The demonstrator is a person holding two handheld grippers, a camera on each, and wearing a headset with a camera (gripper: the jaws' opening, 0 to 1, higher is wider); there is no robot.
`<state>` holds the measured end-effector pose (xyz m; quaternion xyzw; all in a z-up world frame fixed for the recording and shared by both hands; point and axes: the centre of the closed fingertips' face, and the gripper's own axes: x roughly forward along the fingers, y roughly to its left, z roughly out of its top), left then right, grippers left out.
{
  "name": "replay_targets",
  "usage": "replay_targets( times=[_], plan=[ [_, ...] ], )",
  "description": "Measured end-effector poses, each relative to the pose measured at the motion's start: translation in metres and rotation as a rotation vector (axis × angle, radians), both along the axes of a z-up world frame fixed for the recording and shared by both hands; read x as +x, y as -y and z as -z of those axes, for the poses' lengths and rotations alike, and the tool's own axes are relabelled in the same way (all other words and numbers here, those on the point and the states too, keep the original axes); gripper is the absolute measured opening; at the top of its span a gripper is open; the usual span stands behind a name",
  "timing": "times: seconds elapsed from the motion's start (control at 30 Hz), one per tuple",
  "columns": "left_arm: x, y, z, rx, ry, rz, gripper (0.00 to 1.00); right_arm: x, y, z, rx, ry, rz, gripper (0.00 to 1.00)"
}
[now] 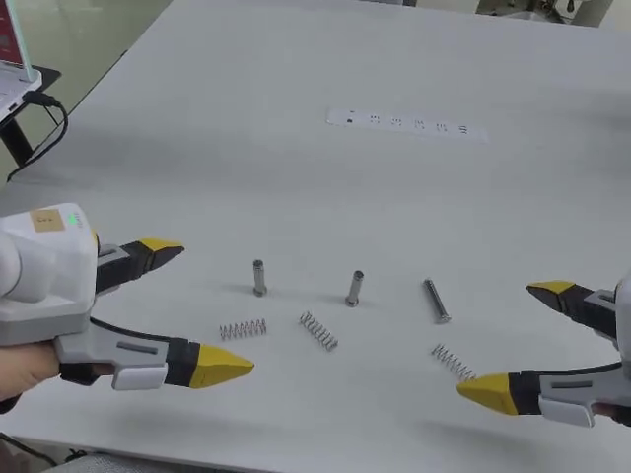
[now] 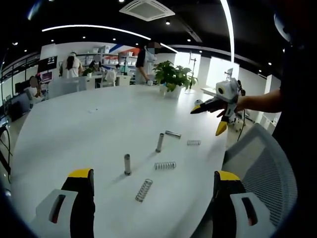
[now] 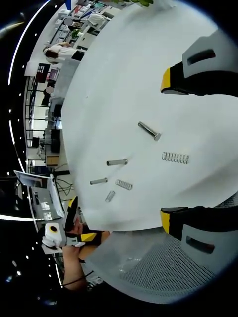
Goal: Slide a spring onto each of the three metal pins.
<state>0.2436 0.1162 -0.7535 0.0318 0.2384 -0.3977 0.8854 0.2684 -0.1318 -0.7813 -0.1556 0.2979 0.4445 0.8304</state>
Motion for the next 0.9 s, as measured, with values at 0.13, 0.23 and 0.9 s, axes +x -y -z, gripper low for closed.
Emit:
replay_targets(
  times=[0.13,0.23,0.9],
  plan=[
    [0.0006,0.0004,0.0011,0.004,-0.002,0.002,0.98,-0.0005,0.0000,-0.0001,0.003,0.000,0.002,0.95],
    [0.0010,0.0013,0.0008,0.004,-0.001,0.004,0.98,-0.0010,-0.0001,0.0005,0.006,-0.003,0.003,0.95],
    [-0.0005,0.0027,0.0005,0.012,0.000,0.011,0.98,-0.0019,-0.0011,0.0014,0.003,-0.005,-0.005,0.94]
  ],
)
